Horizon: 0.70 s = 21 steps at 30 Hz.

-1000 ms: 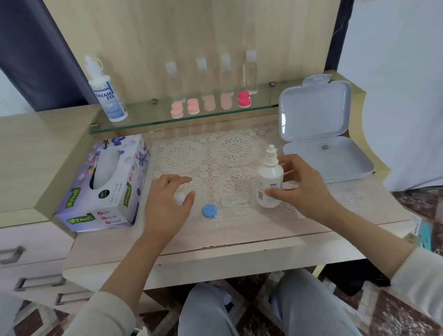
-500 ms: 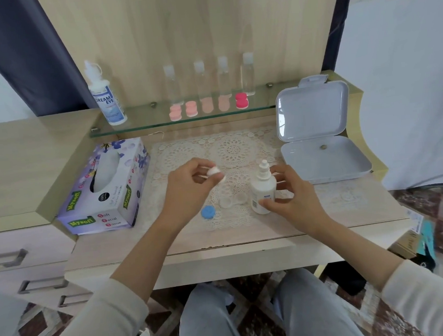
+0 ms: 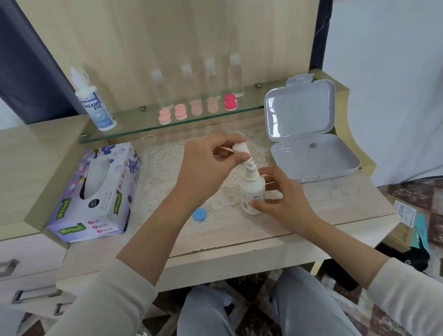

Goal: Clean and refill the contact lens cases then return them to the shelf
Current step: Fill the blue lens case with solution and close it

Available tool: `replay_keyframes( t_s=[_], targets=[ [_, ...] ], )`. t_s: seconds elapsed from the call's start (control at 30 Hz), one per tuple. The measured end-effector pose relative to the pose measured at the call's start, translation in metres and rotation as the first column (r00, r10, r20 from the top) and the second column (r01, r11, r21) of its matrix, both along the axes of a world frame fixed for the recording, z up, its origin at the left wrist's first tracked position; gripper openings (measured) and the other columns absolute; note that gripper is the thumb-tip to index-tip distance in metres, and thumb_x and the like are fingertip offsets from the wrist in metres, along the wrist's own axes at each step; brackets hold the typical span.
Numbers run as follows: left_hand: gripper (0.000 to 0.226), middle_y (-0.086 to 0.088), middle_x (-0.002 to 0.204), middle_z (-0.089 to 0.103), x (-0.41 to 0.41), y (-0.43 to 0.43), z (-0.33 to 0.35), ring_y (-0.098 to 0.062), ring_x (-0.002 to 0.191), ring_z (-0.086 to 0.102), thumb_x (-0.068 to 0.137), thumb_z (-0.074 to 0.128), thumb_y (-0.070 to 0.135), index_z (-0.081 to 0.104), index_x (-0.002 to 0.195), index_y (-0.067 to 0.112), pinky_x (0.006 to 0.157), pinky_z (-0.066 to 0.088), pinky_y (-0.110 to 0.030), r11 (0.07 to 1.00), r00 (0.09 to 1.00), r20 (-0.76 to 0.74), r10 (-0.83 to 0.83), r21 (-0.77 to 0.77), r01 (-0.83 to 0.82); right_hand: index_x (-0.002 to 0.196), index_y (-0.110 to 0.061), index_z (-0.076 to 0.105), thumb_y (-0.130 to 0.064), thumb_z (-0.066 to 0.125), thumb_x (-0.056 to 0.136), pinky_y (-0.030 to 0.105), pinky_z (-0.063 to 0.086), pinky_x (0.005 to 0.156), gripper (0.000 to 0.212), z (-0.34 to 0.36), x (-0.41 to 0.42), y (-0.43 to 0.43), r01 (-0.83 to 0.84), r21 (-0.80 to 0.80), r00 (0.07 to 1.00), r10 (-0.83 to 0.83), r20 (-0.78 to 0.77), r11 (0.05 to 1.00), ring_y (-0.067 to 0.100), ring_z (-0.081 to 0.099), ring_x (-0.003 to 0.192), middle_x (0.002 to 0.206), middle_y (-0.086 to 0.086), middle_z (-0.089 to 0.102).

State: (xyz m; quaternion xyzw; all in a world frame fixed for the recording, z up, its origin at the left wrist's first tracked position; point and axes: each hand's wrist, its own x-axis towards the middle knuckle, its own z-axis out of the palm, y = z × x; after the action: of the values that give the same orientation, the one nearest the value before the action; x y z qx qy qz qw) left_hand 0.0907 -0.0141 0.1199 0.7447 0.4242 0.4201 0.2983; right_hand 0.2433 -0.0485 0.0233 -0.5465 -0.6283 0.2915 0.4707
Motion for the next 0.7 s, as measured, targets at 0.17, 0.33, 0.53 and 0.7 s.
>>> replay_keyframes(
  t_s=[0.17,0.33,0.53,0.7],
  targets=[
    [0.026,0.017,0.082,0.063,0.008,0.001,-0.006,0.000,0.078,0.060,0.073,0.073,0.007,0.070,0.098,0.015,0.076,0.049,-0.012,0.996,0.991,-0.117,-0.063,0.047,0.069,0.106,-0.026,0.048,-0.015,0.077,0.071,0.008,0.045,0.073,0.047,0.000,0.000,0.000,0.002,0.002,1.000,-0.002,-0.001,1.000,0.006,0.059,0.090,0.097,-0.009,0.061],
    [0.027,0.018,0.086,0.063,0.010,0.003,-0.016,0.005,0.079,0.059,0.075,0.070,0.004,0.070,0.098,0.018,0.076,0.046,-0.008,0.995,0.984,-0.146,-0.100,0.009,0.102,0.103,-0.025,0.048,-0.015,0.077,0.071,0.025,0.052,0.076,0.044,0.000,0.001,0.001,-0.004,0.003,1.000,0.004,-0.014,1.000,0.008,0.059,0.091,0.098,-0.011,0.060],
    [0.039,0.014,0.119,0.057,0.007,0.009,-0.015,-0.001,0.111,0.047,0.084,0.062,0.005,0.061,0.114,0.031,0.092,0.039,-0.012,0.975,0.920,-0.324,-0.223,-0.081,0.207,0.102,-0.026,0.047,-0.016,0.077,0.072,0.014,0.049,0.073,0.043,0.000,0.000,0.001,0.000,-0.010,1.000,-0.001,-0.005,1.000,0.001,0.057,0.089,0.095,-0.017,0.058],
    [0.024,0.007,0.092,0.061,0.012,0.010,-0.012,-0.002,0.075,0.053,0.072,0.076,0.026,0.067,0.094,0.020,0.069,0.042,-0.009,0.998,0.966,-0.254,-0.052,0.011,0.057,0.102,-0.026,0.046,-0.016,0.076,0.072,0.026,0.053,0.076,0.043,0.000,0.001,0.001,0.000,-0.004,1.000,0.000,-0.005,1.000,0.006,0.058,0.092,0.097,-0.015,0.058]
  ],
)
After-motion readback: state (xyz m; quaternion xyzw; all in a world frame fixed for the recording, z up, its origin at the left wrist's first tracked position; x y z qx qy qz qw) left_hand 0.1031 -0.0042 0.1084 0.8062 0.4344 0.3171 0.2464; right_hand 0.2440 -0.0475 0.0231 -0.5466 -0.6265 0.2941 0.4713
